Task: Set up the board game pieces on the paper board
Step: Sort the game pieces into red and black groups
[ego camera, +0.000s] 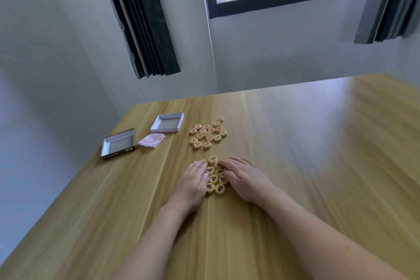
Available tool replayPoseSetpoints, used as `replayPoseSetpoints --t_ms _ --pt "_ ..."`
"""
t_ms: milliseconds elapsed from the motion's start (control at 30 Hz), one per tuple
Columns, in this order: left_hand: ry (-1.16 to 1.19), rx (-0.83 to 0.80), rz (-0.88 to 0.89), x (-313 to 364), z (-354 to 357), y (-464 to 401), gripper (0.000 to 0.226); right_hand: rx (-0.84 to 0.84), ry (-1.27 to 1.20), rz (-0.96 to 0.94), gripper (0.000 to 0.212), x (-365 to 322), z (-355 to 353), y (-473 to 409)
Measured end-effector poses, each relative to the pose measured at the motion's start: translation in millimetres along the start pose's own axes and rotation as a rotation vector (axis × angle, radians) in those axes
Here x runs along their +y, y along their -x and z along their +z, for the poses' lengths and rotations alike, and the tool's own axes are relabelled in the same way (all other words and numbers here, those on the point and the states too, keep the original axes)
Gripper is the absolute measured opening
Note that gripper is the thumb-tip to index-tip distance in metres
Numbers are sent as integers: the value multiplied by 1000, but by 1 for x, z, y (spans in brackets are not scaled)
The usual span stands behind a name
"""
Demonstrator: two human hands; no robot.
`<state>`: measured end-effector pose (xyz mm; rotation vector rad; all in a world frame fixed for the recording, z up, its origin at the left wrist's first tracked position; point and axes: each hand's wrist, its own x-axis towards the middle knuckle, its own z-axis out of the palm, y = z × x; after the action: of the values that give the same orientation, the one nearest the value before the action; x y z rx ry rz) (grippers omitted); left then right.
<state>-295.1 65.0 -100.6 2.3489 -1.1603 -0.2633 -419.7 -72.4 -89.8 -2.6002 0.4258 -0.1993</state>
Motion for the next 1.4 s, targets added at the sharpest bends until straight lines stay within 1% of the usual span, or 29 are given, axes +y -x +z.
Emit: replayPoseSetpoints --t_ms 100,167,233,333,400,467,533,600,667,700,733,833,900,933,1067,1233,1333,1400 --pt "19 4 8 7 -2 7 48 33 9 27 46 -5 3 11" --pt "81 -8 9 12 -9 5 47 77 -49 94 47 -7 2 17" --pt "104 -39 12 15 -11 -1 46 102 -55 168 48 -8 3 21" --pt "2 -102 28 12 -8 -6 45 32 17 222 54 -15 7 27" --pt "-26 -92 62 7 -5 -7 43 -15 11 223 57 -18 9 31" --pt "95 -78 87 8 -3 -3 43 -36 -19 204 58 -18 12 33" --pt "270 -76 92 8 -7 3 54 -43 -74 173 58 -21 13 35" --pt "311 -10 54 0 -15 2 60 -33 -87 156 54 -23 10 35" --pt "242 112 -47 -14 -25 -3 58 -9 -8 148 47 -24 2 28" --pt "179 165 -103 -25 -29 -5 54 6 20 138 47 -25 0 21" --pt "87 194 -151 -34 -32 -8 52 17 -2 139 48 -27 -3 15" --pt "-204 170 -268 -58 -39 -12 51 17 -44 105 48 -39 -5 -12" --pt "-297 167 -323 -65 -42 -17 54 -20 29 46 45 -46 4 -33" --pt "-324 181 -337 -68 -43 -20 55 -39 66 24 47 -48 10 -41" --pt "-366 221 -376 -78 -50 -39 56 -33 19 55 56 -63 20 -69" --pt "-361 246 -439 -90 -57 -59 59 -18 32 38 53 -70 20 -87" --pt "-382 215 -489 -95 -57 -67 63 -4 43 32 52 -69 20 -93" --pt "-385 209 -497 -96 -56 -68 62 -20 75 13 49 -66 22 -95"
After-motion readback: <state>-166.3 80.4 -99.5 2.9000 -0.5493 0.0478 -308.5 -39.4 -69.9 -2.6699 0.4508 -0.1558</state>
